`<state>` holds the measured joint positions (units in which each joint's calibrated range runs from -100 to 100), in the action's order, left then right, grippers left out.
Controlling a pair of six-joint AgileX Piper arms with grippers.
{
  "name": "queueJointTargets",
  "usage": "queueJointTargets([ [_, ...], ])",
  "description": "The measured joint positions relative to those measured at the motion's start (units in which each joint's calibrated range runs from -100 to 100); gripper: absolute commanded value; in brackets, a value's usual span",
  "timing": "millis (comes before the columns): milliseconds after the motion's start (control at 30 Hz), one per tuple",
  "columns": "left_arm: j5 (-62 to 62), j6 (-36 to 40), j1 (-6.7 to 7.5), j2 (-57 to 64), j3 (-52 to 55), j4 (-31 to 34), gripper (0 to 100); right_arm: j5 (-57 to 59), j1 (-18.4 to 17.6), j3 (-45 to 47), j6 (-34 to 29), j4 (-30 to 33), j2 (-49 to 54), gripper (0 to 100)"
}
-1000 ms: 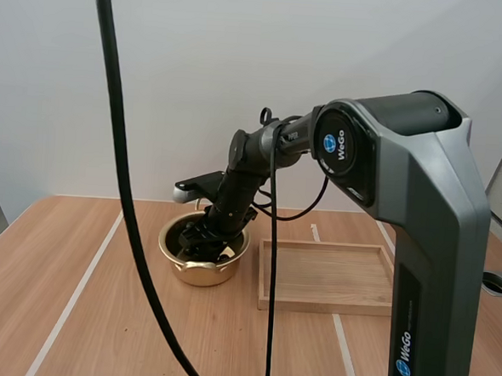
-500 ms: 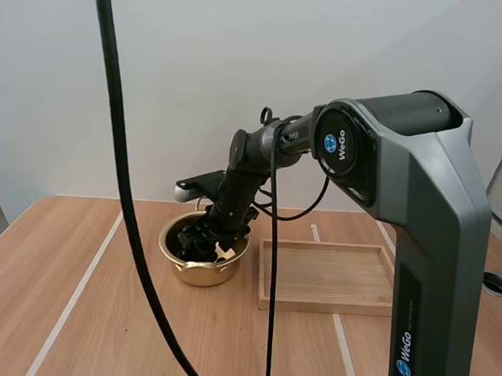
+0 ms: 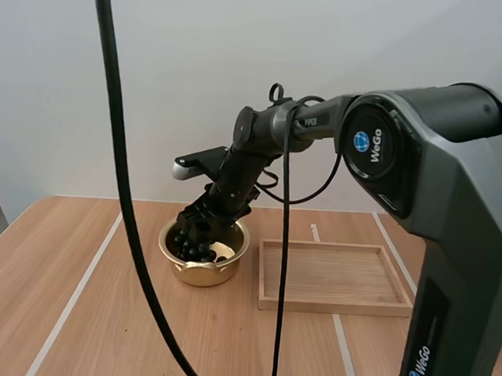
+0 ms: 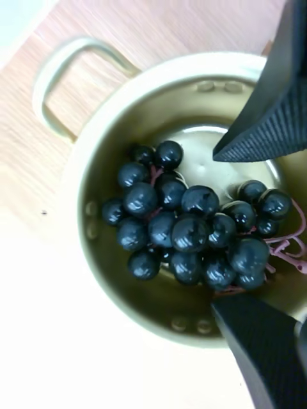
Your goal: Open the pot, put the grape inside, and close it
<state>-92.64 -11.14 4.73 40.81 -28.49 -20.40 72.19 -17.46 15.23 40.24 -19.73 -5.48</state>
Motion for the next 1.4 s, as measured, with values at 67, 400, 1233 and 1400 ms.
queueJointTargets([
  [67, 0.0, 0.0, 0.00, 0.0, 0.0, 0.0, 0, 0.1, 0.0, 0.0, 0.0, 0.0, 2.1, 100],
  [400, 0.0, 0.0, 0.00, 0.0, 0.0, 0.0, 0, 0.1, 0.0, 0.0, -0.3, 2.2, 13.8, 100],
  [1233, 0.0, 0.4, 0.00, 0.0, 0.0, 0.0, 0, -9.1, 16.5, 0.0, -6.3, 14.4, 35.6, 100],
  [1400, 0.0, 0.7, 0.00, 0.0, 0.8, 0.0, 0, -11.0, 19.5, 0.0, -7.0, 14.4, 38.9, 100],
])
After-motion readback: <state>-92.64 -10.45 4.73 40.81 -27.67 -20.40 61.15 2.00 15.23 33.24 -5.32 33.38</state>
